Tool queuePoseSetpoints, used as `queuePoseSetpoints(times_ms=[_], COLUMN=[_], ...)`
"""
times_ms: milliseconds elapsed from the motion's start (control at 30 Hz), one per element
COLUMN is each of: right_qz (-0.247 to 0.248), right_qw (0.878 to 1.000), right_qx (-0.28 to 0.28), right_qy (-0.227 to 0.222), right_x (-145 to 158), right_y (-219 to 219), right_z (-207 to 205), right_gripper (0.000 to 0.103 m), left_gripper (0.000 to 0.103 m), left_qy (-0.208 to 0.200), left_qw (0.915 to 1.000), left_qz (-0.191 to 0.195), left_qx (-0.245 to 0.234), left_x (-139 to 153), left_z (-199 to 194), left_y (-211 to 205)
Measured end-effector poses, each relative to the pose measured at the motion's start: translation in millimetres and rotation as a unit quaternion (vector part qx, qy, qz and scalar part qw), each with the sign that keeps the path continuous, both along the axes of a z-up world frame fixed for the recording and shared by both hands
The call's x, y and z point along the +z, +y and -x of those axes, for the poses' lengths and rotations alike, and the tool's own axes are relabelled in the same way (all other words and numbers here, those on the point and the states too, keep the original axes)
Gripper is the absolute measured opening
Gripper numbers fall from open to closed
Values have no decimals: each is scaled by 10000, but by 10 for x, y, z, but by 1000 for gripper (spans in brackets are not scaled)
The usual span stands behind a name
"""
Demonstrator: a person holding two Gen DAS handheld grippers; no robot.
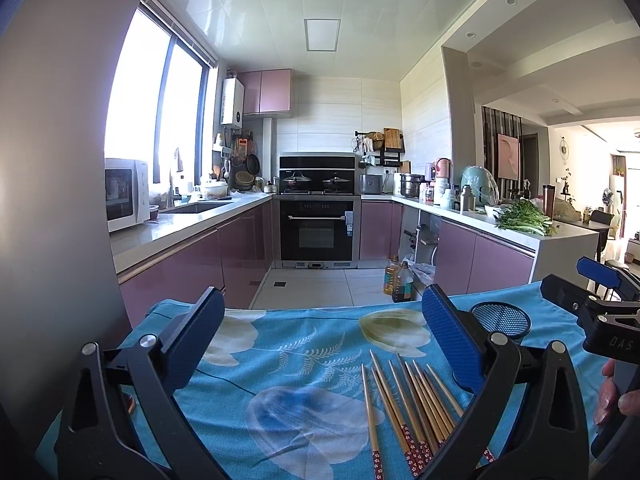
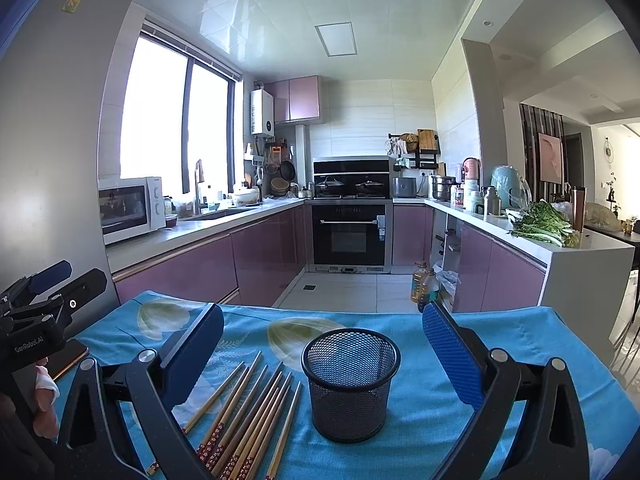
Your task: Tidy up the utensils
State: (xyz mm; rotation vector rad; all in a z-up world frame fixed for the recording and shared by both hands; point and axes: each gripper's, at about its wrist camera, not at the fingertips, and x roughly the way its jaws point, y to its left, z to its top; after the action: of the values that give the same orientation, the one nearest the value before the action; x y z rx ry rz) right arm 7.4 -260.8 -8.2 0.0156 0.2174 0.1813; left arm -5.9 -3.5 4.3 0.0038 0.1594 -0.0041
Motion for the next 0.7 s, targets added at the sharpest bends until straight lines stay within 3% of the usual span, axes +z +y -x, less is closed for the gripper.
queuePoseSetpoints(times_ms=[700], right_qz=[-28], right_qw=[10000], right_qx=[8], right_qy=[7], right_x=[11], right_y=[-13], right_z=[-27], right_gripper=[96], left_gripper=[97], left_qy=[23], left_qw=[10000], left_qz=[-15], left_qx=[3], left_x=[12], left_z=[-11], left_y=[-9])
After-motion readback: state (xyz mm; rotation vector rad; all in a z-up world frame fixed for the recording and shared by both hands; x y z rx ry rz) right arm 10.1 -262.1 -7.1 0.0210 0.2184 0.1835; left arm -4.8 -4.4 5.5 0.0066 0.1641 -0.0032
